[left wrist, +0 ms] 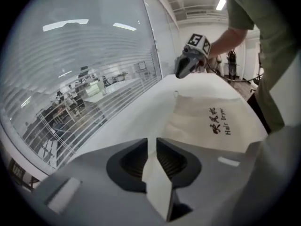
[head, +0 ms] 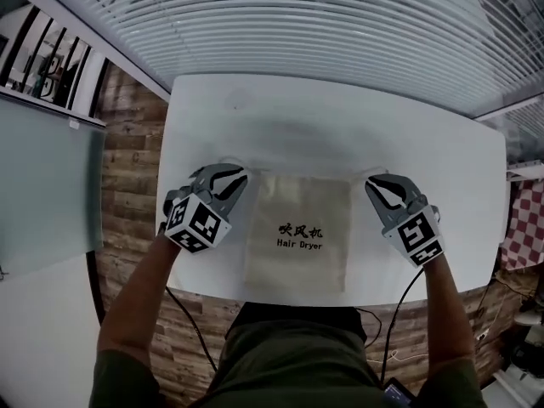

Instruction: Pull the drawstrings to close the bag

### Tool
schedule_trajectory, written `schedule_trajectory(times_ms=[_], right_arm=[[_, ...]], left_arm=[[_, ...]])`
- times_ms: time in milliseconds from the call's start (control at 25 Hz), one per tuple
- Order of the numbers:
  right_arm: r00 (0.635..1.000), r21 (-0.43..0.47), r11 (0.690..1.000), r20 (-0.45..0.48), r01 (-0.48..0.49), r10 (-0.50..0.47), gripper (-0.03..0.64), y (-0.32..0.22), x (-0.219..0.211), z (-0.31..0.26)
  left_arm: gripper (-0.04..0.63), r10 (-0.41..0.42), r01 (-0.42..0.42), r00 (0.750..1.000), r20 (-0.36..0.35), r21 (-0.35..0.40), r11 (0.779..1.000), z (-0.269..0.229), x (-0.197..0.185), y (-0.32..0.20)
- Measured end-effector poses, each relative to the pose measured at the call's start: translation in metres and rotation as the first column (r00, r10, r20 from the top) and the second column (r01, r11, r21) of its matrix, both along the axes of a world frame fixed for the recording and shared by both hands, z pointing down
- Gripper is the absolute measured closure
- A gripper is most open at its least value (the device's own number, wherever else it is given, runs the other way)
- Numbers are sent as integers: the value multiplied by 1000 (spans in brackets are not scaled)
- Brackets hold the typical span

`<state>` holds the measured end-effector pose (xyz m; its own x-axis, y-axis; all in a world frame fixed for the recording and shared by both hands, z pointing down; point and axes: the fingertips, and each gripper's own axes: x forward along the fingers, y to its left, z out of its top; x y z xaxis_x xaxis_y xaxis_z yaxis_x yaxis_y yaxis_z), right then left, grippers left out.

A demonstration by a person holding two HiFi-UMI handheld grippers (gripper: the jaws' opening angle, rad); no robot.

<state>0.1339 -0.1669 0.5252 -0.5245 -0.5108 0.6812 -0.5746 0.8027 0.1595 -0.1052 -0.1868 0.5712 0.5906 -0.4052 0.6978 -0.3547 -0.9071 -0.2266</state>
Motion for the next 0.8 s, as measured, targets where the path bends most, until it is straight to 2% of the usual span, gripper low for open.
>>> schedule_trajectory(times_ms=[200,280,360,520,800], right_arm=[[988,-52,994,-115,96,-102,600,-11,20,40],[976,-75,988,-161,134,-144,558,-17,26,53],[964,-89,983,-202,160,-175,558,-22,34,66],[944,-128,973,-247,191,-218,558,-29,49,82],[907,-209,940,-273,269,-320,557,-30,59,106]], left_arm=[[545,116,-115,983,141,-17,993,23,-3,-9],[541,152,-148,971,183,-37,988,33,-6,-13],[537,173,-166,961,215,-51,985,40,-9,-20],[537,200,-182,948,249,-95,979,44,-14,-33],[525,297,-240,912,284,-218,946,59,-11,-34]])
